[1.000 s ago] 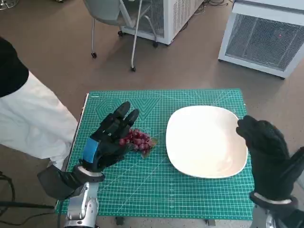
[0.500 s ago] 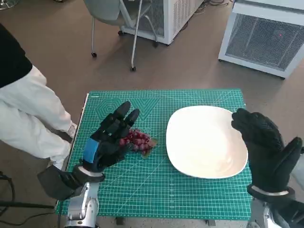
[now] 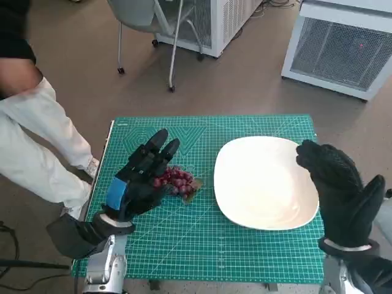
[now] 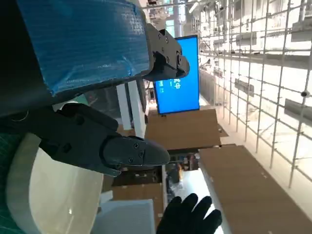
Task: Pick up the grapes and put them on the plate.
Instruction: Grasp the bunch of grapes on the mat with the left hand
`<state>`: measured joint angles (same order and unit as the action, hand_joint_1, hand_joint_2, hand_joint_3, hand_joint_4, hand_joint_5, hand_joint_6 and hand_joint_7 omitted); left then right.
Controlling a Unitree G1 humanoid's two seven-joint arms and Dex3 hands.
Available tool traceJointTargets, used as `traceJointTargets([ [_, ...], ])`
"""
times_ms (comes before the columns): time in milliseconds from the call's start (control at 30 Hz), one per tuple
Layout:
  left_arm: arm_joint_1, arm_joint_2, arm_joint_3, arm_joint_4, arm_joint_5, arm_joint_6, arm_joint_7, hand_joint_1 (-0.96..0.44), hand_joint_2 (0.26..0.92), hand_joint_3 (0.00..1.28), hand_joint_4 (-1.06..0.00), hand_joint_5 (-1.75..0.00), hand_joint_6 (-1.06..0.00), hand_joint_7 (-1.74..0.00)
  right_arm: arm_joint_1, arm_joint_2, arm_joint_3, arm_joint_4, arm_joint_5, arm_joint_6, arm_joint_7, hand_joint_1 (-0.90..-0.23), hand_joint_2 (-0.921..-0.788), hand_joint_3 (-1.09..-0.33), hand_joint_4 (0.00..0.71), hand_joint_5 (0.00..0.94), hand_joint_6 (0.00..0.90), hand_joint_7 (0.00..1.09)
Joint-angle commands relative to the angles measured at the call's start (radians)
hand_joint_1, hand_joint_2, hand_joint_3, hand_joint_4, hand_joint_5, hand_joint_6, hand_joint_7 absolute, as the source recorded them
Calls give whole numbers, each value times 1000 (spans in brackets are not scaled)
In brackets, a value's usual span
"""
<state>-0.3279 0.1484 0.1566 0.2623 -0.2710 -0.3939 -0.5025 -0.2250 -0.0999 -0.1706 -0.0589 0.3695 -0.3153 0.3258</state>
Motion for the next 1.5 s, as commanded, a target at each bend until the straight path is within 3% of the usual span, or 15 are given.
traceJointTargets([
  [33, -17, 91, -8, -29, 223, -85, 114, -468, 921, 175, -305, -6, -314, -97, 16, -7, -2, -5, 9, 27, -1, -320, -921, -565, 501, 511, 258, 885],
  [300, -25, 224, -58, -135, 613, -44, 284, -511, 915, 56, -219, -2, -265, -60, 24, -4, -2, -13, 11, 30, -3, -321, -921, -564, 503, 508, 261, 881],
  [433, -28, 250, -91, -188, 732, 18, 314, -488, 858, 14, -182, -1, -249, -42, 23, -3, -2, -10, 10, 28, -3, -320, -921, -565, 503, 507, 261, 880],
  [633, -35, 278, -160, -273, 871, 154, 291, -418, 768, 1, -153, 0, -254, -30, 22, -2, -3, -14, 9, 32, -6, -320, -921, -565, 505, 507, 262, 878],
  [800, -40, 291, -224, -310, 984, 253, 283, -399, 732, 0, -146, 0, -270, -25, 17, -2, -4, -8, 9, 34, -5, -320, -921, -566, 508, 508, 262, 878],
  [1133, -70, 288, -325, -318, 1124, 437, 208, -385, 716, 1, -118, 0, -262, -6, 15, -1, -2, -8, 0, 31, -8, -318, -921, -565, 510, 506, 268, 874],
  [1500, -135, 255, -402, -194, 1121, 536, 191, -345, 720, 1, -105, -1, -264, -3, 18, -1, -7, -13, 14, 33, -4, -318, -921, -565, 516, 507, 278, 868],
])
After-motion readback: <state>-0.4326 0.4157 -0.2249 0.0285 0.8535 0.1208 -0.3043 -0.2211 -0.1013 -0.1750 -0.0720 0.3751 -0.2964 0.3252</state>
